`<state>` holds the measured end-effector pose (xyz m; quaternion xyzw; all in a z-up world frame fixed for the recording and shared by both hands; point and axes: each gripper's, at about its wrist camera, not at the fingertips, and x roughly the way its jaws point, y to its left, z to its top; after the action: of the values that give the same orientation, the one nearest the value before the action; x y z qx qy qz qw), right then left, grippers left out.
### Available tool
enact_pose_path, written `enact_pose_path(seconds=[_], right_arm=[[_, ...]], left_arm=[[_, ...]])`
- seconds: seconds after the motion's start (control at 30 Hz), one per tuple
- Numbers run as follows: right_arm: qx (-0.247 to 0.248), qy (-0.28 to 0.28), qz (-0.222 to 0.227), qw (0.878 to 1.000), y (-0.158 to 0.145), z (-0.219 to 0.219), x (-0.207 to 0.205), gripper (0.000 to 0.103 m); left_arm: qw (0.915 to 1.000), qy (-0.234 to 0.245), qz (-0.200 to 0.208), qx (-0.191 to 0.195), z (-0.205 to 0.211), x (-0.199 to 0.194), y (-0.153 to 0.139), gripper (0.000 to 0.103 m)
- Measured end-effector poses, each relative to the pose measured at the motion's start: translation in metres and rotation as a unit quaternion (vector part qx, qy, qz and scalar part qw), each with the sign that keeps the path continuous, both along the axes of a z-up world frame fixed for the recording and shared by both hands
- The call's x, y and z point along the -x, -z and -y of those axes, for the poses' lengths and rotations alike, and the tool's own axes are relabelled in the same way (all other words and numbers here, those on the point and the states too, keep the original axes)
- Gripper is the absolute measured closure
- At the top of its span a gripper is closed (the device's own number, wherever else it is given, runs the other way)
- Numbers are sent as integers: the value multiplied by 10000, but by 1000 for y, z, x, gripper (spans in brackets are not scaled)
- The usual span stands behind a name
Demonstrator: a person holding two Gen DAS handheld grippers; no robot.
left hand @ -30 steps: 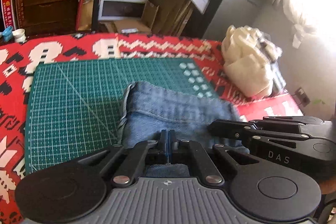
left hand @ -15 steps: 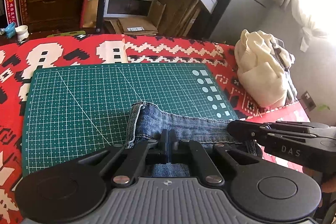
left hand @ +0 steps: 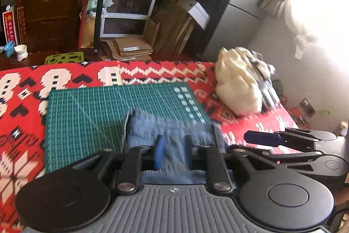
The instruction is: Fold clothes
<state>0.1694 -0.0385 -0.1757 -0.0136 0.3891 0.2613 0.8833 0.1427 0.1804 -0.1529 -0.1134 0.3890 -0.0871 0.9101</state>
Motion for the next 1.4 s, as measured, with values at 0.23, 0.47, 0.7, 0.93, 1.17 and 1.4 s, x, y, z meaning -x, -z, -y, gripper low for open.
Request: enact_pose_path(seconds=[0.23,0.47,0.7,0.93,1.17,1.4], right_arm=[[331,-292,-44,9990,6,3,65,14],[385,-297,-330,9983,28,13,95,1],[864,-216,-368,9953,52,13,107,0],[761,-96,-90,9970,58,19,115,0],[683,-46,72,9976,59,21,120,0],[737,-50,90,9972,60,19,121,0]], left_arm=[[9986,136,-256,-440,16,58,17,44],[9945,268,-589,-820,29,99,46,38],[9907,545,-606,-1087,44,113,62,15],[9874,682,-407,-1372,57,121,71,1],[9886,563,-341,-1353,58,125,73,0],[9879,599,-160,-1421,59,129,75,0]])
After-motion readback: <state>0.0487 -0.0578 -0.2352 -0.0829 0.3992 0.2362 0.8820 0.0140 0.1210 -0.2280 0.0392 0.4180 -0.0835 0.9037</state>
